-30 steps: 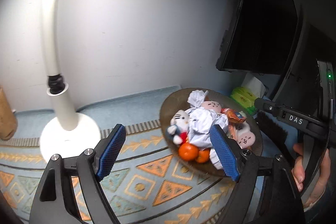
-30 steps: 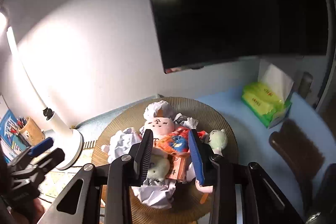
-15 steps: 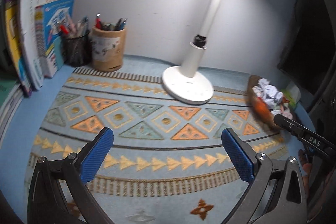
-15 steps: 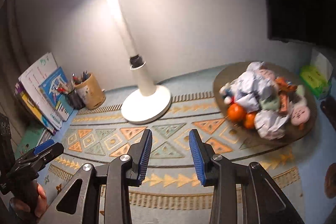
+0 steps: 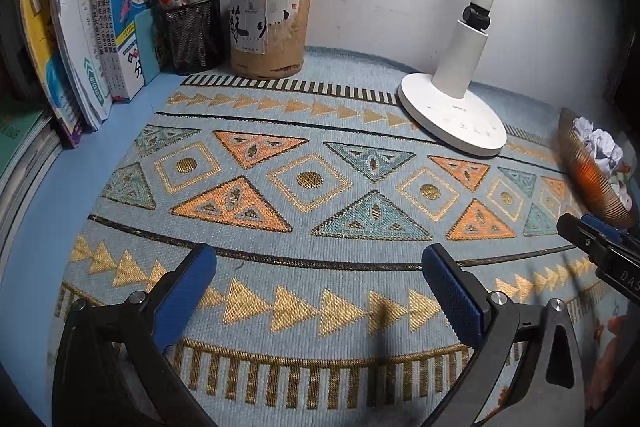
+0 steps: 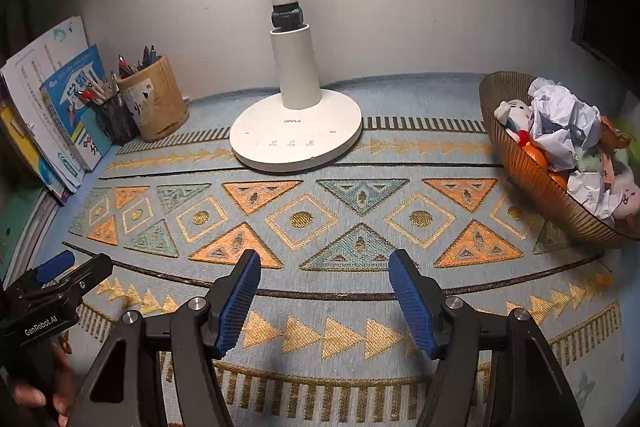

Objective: Organize objects

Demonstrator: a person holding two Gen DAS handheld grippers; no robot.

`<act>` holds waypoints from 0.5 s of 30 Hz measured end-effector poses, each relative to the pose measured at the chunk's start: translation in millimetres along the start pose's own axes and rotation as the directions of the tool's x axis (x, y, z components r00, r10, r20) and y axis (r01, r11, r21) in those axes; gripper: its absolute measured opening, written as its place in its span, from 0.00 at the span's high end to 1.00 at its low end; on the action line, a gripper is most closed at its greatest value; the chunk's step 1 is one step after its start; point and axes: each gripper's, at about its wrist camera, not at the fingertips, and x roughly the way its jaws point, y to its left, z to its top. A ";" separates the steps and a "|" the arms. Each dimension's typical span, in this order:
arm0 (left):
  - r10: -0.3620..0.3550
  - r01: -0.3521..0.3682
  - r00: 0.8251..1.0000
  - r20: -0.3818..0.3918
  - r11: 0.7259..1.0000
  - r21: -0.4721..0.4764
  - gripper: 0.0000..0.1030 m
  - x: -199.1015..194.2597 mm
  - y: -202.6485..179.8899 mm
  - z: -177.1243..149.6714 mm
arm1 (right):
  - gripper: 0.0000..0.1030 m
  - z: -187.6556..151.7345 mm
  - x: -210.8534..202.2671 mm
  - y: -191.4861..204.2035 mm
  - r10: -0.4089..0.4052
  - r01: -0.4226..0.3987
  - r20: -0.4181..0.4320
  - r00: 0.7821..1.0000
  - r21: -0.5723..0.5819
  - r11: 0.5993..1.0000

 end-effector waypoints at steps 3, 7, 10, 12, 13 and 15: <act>0.033 -0.032 0.999 -0.024 0.999 0.022 0.01 12.9 -0.9 5.5 | 0.37 0.7 18.0 -4.2 -0.002 0.003 -0.036 0.999 0.016 1.000; 0.038 -0.038 0.997 -0.060 0.999 0.005 0.01 24.7 2.9 11.9 | 0.37 4.2 35.6 -3.8 -0.032 0.032 -0.066 0.997 0.007 0.999; 0.029 -0.030 0.997 -0.065 0.999 -0.012 0.01 27.3 4.4 13.8 | 0.37 6.5 41.9 -3.8 -0.039 0.040 -0.073 0.997 0.009 0.999; 0.025 -0.026 0.996 -0.084 1.000 -0.011 0.01 30.6 3.8 14.3 | 0.37 6.3 46.1 -4.6 -0.036 0.037 -0.084 0.996 0.015 0.999; 0.030 -0.031 0.996 -0.082 0.999 -0.008 0.01 31.6 3.6 15.4 | 0.36 6.3 48.2 -4.7 -0.037 0.039 -0.091 0.995 0.016 0.999; 0.037 -0.038 0.995 -0.091 0.999 -0.001 0.01 33.0 2.7 17.2 | 0.34 7.4 49.1 -3.0 -0.046 0.047 -0.089 0.995 0.006 0.999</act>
